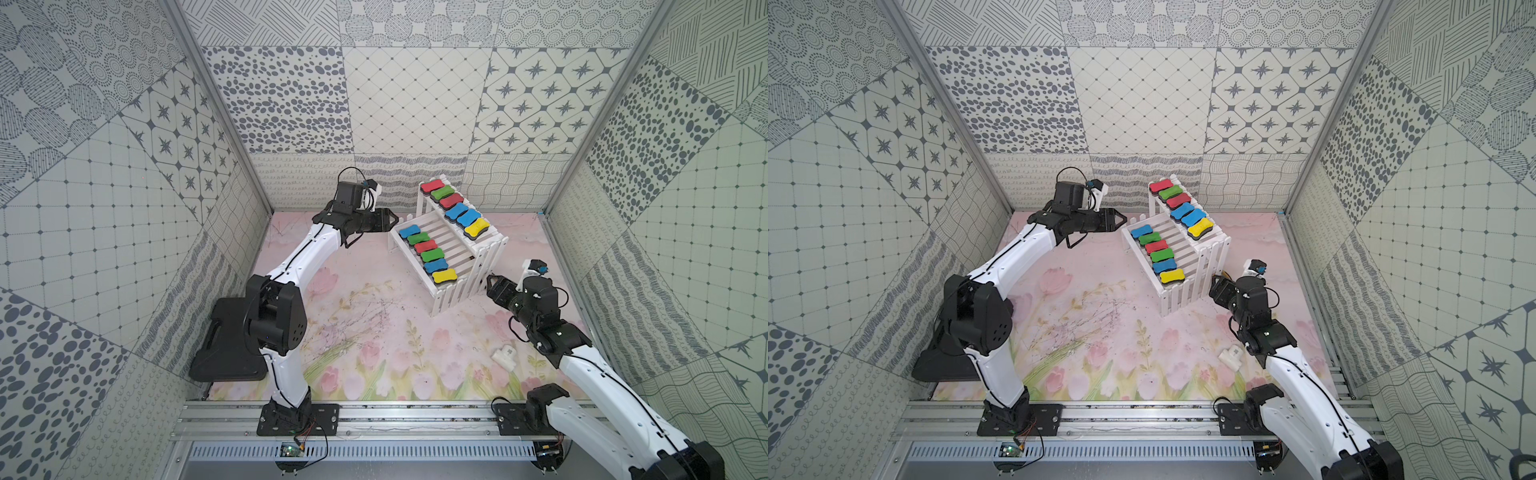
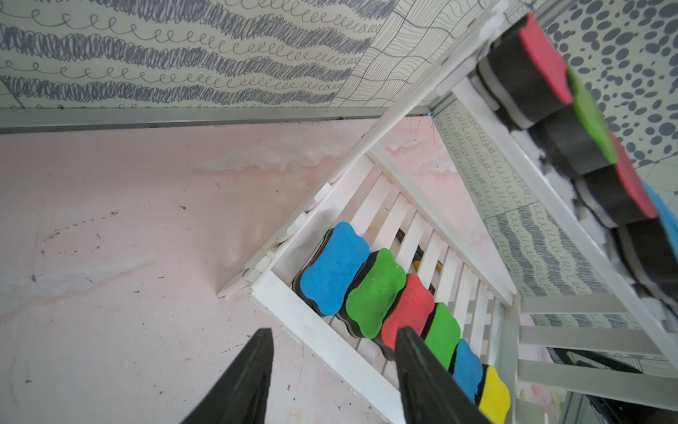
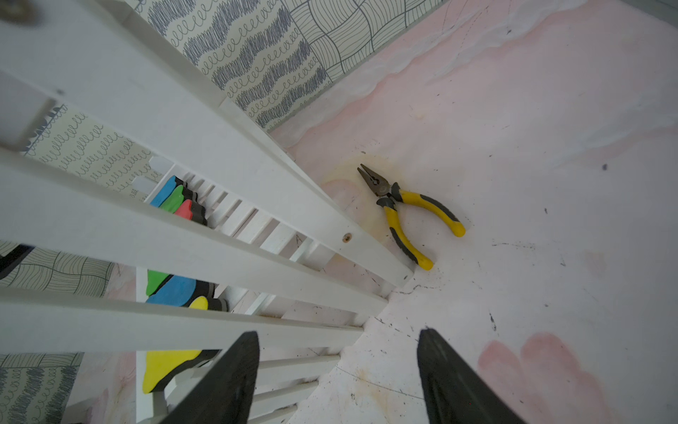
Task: Remove the whiteboard erasers from the shelf
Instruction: Adjust the shelf at the center of the board.
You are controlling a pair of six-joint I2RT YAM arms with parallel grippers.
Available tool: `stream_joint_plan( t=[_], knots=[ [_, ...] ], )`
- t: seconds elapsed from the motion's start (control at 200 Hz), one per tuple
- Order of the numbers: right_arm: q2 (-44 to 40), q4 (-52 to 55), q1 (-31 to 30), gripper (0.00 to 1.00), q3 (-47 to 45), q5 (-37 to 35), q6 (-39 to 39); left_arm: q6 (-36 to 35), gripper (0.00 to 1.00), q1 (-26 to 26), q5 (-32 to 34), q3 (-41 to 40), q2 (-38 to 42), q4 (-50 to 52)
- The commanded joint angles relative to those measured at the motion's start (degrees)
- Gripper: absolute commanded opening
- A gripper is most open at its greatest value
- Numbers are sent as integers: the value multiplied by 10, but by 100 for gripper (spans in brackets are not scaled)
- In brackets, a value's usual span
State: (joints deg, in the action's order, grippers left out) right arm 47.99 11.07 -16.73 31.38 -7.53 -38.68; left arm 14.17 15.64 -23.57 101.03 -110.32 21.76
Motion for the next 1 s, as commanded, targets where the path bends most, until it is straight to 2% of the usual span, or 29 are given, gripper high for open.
stream_joint_plan(
  t=[0.0,0.39,0.605,0.815,0.99],
  knots=[
    [-11,-3,5,73,2,8,16,-95,58,-4,-35,67,-58,56],
    [-33,8,17,73,1,8,22,-146,60,28,47,161,-138,61],
    [-34,9,22,73,6,9,24,-151,59,34,76,179,-161,50],
    [-30,10,23,73,8,10,23,-150,53,36,90,183,-178,46],
    [-31,10,24,73,9,8,22,-148,43,40,99,190,-190,43]
  ],
)
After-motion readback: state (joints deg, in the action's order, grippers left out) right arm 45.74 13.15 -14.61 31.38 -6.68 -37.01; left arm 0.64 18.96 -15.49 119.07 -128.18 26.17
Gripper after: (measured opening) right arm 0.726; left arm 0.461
